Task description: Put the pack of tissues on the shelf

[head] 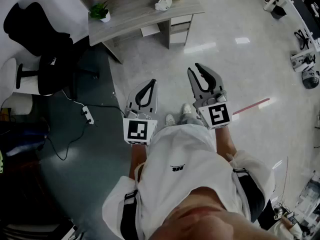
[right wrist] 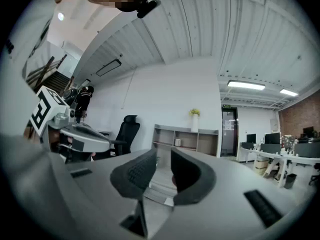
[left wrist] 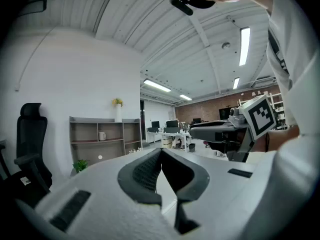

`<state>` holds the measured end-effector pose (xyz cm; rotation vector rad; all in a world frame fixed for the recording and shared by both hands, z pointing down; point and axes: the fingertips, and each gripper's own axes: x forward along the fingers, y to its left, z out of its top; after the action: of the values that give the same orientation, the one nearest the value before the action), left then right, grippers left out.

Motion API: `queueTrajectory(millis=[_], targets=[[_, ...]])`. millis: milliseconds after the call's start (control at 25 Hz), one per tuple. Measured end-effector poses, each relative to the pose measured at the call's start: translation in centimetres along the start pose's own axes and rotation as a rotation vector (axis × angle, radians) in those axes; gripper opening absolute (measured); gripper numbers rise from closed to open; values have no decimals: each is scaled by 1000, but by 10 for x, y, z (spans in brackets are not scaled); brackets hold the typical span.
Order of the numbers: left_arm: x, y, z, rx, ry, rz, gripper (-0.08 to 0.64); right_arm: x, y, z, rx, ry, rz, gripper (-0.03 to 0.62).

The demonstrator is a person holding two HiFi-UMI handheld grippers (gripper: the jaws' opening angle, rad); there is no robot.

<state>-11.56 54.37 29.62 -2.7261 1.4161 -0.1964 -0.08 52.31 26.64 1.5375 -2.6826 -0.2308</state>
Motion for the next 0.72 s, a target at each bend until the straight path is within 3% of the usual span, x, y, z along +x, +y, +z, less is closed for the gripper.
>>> queueTrajectory(millis=[720], targets=[[42,26,-16,-10,30,-13,29,39,-22,-19,20,6,-16,91]])
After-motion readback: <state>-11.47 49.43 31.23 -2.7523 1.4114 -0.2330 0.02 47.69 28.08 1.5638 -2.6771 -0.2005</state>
